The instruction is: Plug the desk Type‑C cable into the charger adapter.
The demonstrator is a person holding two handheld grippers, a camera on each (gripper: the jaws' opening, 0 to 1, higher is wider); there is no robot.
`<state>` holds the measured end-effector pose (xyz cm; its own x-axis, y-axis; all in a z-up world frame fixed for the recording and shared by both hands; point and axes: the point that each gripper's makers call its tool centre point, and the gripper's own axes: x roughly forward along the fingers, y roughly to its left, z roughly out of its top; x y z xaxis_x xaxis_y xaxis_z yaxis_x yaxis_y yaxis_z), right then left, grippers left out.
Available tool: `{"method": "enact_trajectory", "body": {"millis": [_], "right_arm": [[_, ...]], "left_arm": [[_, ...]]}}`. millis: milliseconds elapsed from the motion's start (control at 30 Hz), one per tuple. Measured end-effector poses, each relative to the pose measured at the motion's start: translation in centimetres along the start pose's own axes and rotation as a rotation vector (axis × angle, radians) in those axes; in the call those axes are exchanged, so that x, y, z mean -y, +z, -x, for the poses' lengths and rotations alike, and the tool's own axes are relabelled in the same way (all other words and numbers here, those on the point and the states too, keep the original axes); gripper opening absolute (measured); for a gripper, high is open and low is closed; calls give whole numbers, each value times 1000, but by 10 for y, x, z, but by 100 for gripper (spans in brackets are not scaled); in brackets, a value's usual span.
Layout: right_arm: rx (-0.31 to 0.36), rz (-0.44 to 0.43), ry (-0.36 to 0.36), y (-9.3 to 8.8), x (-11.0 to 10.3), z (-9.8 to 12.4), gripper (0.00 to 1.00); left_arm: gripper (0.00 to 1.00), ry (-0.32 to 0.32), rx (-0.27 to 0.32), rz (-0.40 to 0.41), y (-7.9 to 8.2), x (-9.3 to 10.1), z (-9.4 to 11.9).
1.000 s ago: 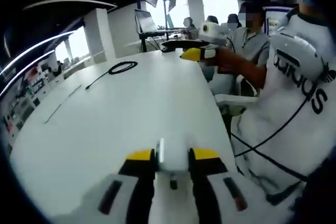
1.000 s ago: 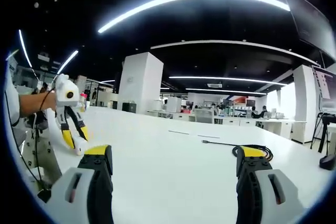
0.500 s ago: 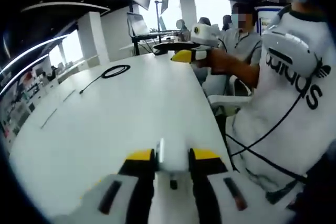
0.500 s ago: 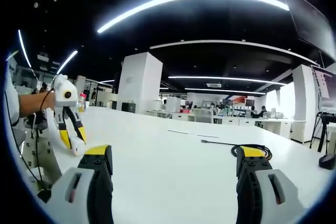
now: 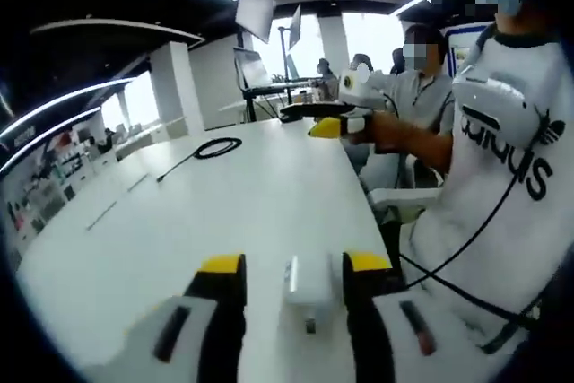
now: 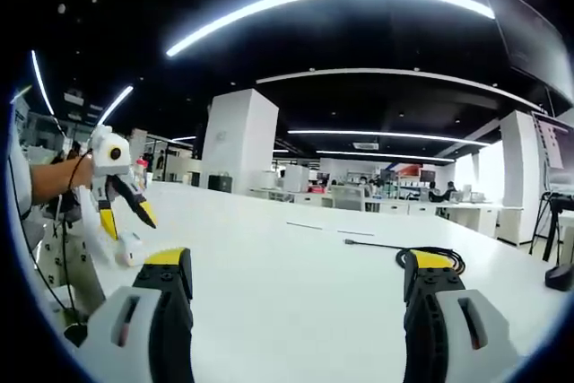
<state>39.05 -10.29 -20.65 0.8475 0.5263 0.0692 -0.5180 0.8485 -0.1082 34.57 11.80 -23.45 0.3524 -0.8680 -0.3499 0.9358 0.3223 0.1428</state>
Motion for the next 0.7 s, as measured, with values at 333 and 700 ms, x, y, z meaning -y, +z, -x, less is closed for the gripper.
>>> {"method": "enact_trajectory", "body": {"millis": [333, 700], "right_arm": [[2, 2, 5, 1, -1, -1, 100], [12, 0, 5, 3, 0, -1, 100]], "left_arm": [[62, 436, 350, 233, 30, -41, 40], [79, 717, 438, 272, 12, -39, 75]]}}
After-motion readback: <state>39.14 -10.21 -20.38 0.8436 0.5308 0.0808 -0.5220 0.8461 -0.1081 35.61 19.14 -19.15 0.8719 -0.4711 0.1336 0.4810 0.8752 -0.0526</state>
